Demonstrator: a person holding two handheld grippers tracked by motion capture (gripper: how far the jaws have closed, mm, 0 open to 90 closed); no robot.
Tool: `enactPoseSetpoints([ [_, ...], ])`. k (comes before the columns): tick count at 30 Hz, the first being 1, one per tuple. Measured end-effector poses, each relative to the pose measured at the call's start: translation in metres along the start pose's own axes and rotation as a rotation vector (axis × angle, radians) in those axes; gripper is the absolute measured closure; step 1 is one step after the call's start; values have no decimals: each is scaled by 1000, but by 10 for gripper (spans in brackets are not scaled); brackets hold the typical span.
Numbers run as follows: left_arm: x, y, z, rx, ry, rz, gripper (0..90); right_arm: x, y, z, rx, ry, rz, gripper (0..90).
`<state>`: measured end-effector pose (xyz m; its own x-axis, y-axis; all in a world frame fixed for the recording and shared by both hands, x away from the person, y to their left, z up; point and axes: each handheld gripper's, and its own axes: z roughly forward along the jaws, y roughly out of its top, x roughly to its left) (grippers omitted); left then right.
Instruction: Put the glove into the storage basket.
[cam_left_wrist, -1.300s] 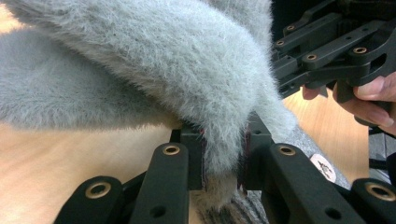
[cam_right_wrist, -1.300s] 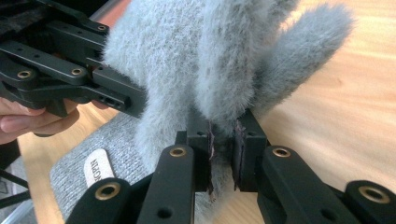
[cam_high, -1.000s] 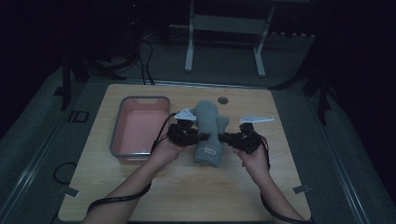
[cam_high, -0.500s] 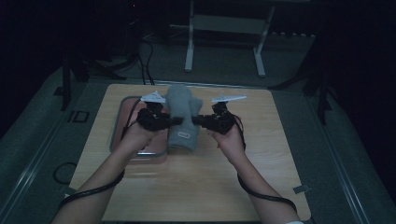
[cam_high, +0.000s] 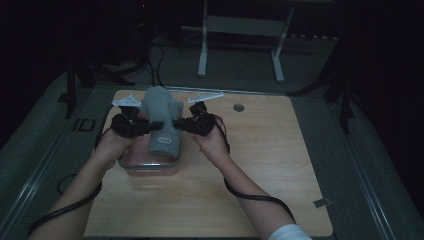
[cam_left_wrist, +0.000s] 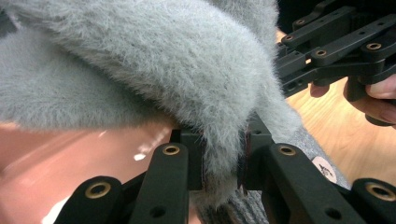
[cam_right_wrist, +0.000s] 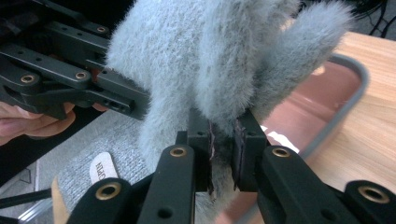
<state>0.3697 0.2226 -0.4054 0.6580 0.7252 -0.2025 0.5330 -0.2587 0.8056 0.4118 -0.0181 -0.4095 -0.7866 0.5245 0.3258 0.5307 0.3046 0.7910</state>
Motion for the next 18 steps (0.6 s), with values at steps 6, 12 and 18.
enactPoseSetpoints([
  [6,20,-19,10,25,11,-50,769,-4,-4,32,49,-8,11,802],
  [12,32,-37,30,72,14,-77,768,-16,-16,56,116,-38,20,802],
  [18,38,-47,49,163,36,-81,767,-26,-28,77,187,-77,47,801],
])
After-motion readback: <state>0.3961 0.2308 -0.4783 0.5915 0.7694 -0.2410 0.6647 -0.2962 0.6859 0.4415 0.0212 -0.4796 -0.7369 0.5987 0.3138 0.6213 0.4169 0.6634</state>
